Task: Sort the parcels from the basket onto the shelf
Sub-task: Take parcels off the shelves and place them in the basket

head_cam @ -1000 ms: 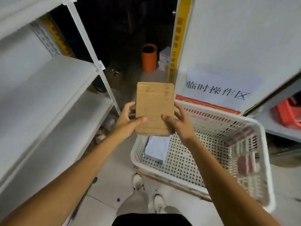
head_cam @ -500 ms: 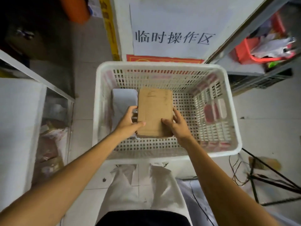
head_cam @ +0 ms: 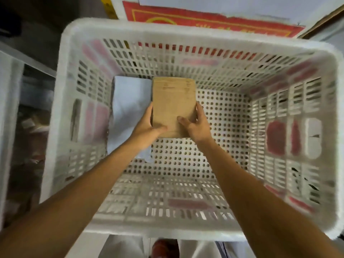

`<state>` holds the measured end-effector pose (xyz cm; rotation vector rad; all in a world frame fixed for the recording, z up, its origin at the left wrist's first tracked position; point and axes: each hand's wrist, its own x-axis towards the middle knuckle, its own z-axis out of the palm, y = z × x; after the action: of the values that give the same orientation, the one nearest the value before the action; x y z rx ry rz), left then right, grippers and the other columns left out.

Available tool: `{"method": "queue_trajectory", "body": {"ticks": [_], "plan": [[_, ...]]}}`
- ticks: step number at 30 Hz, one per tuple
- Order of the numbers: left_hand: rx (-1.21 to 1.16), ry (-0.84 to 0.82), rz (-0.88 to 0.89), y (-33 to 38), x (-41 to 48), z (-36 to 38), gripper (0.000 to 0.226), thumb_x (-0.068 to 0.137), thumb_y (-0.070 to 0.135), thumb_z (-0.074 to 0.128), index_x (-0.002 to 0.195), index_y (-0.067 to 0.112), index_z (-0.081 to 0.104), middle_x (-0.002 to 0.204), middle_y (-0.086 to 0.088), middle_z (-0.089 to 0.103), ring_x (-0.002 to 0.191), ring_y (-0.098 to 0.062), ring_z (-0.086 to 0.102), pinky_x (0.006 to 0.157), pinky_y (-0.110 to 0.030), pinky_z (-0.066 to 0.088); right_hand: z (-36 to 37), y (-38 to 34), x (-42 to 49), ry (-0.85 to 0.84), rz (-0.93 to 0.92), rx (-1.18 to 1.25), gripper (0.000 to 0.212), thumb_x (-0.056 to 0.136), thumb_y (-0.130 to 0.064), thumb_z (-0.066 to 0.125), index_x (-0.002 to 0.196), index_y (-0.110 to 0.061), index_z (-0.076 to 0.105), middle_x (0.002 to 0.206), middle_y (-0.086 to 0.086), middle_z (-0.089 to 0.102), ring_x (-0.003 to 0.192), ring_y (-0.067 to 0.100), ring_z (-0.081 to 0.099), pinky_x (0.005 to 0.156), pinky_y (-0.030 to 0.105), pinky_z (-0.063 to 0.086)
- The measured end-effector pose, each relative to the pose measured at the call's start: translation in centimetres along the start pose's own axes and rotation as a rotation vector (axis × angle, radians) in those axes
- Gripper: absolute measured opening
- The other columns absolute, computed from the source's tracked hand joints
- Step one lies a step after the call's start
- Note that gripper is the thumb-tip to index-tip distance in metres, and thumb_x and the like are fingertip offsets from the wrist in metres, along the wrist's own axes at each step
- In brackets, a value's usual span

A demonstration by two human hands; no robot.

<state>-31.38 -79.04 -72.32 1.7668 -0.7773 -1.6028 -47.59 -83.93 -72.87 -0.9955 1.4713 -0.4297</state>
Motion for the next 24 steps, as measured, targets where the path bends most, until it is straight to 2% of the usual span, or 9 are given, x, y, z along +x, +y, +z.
{"method": "queue_trajectory", "body": {"ticks": [2,3,6,9,11,14,18,20,24], "plan": [[0.111,-0.008,0.100,-0.5,0.4,0.0,0.089,0.082,0.000,0.068,0.151,0.018,0.015,0.151,-0.001,0.030,0.132,-0.009,0.036,0.101,-0.019,0.041,0.7,0.5,1.6,0.026,-0.007,-0.043,0.077,0.087,-0.020,0.069,0.150,-0.020,0.026,0.148,0.002,0.043,0.132,0.020,0.044,0.109,0.041,0.039],[0.258,0.005,0.142,-0.9,0.7,-0.1,0.089,0.083,0.004,0.068,0.152,0.017,0.012,0.155,-0.002,0.021,0.137,-0.009,0.027,0.104,-0.018,0.037,1.2,0.9,2.2,0.040,-0.012,-0.059,0.078,0.087,-0.022,0.069,0.151,-0.021,0.025,0.149,0.002,0.042,0.132,0.020,0.044,0.108,0.036,0.040],[0.917,0.031,0.159,-2.6,1.9,-1.1,0.089,0.086,0.027,0.066,0.152,0.021,0.007,0.160,0.002,-0.003,0.145,-0.021,-0.002,0.117,-0.041,0.010,2.7,2.3,3.5,0.053,-0.018,-0.153,0.078,0.089,-0.022,0.066,0.152,-0.019,0.020,0.149,0.005,0.041,0.132,0.023,0.043,0.103,0.030,0.038],[1.274,-0.030,0.298,-4.7,2.9,-1.7,0.075,0.091,0.029,0.055,0.152,0.023,0.012,0.160,0.008,-0.003,0.145,-0.022,-0.005,0.116,-0.045,-0.001,3.1,4.2,3.9,0.107,-0.045,-0.243,0.076,0.090,-0.023,0.064,0.152,-0.018,0.022,0.145,0.007,0.047,0.129,0.025,0.048,0.105,0.038,0.041],[1.276,-0.020,0.334,-5.4,3.1,-2.0,0.073,0.090,0.022,0.053,0.152,0.022,0.014,0.160,0.009,-0.002,0.146,-0.022,-0.002,0.117,-0.045,0.003,3.1,4.7,4.0,0.114,-0.068,-0.243,0.075,0.090,-0.025,0.065,0.152,-0.017,0.023,0.144,0.006,0.048,0.129,0.024,0.048,0.105,0.039,0.041],[1.240,-0.080,0.275,-5.4,3.1,-2.1,0.078,0.090,0.022,0.053,0.153,0.023,0.006,0.159,0.010,-0.010,0.146,-0.021,-0.009,0.118,-0.043,0.005,3.4,4.3,3.8,0.143,-0.027,-0.240,0.072,0.090,-0.022,0.065,0.151,-0.017,0.027,0.145,0.005,0.048,0.131,0.022,0.047,0.107,0.040,0.041],[1.121,-0.136,0.213,-3.4,1.6,-2.4,0.078,0.094,0.026,0.051,0.152,0.023,-0.002,0.160,0.004,-0.012,0.146,-0.020,-0.011,0.118,-0.040,0.003,3.1,2.2,1.2,0.218,-0.006,-0.243,0.049,0.091,-0.015,0.060,0.138,-0.011,0.048,0.132,0.007,0.057,0.118,0.023,0.057,0.097,0.044,0.050],[1.064,-0.141,0.226,-1.6,0.1,-3.2,0.076,0.094,0.024,0.052,0.152,0.023,0.002,0.160,0.002,-0.006,0.147,-0.021,-0.003,0.117,-0.038,0.007,2.3,0.4,-1.0,0.144,-0.028,-0.272,0.046,0.090,-0.018,0.062,0.134,-0.011,0.051,0.131,0.008,0.057,0.117,0.023,0.057,0.095,0.045,0.050],[0.844,-0.180,0.179,3.3,-3.8,-4.6,0.068,0.096,0.022,0.052,0.152,0.025,0.013,0.160,-0.001,0.014,0.144,-0.021,0.021,0.112,-0.029,0.022,0.9,-4.6,-5.8,0.023,-0.124,-0.450,0.051,0.091,-0.025,0.064,0.138,-0.011,0.049,0.148,0.010,0.041,0.138,0.023,0.037,0.112,0.039,0.033]]}}
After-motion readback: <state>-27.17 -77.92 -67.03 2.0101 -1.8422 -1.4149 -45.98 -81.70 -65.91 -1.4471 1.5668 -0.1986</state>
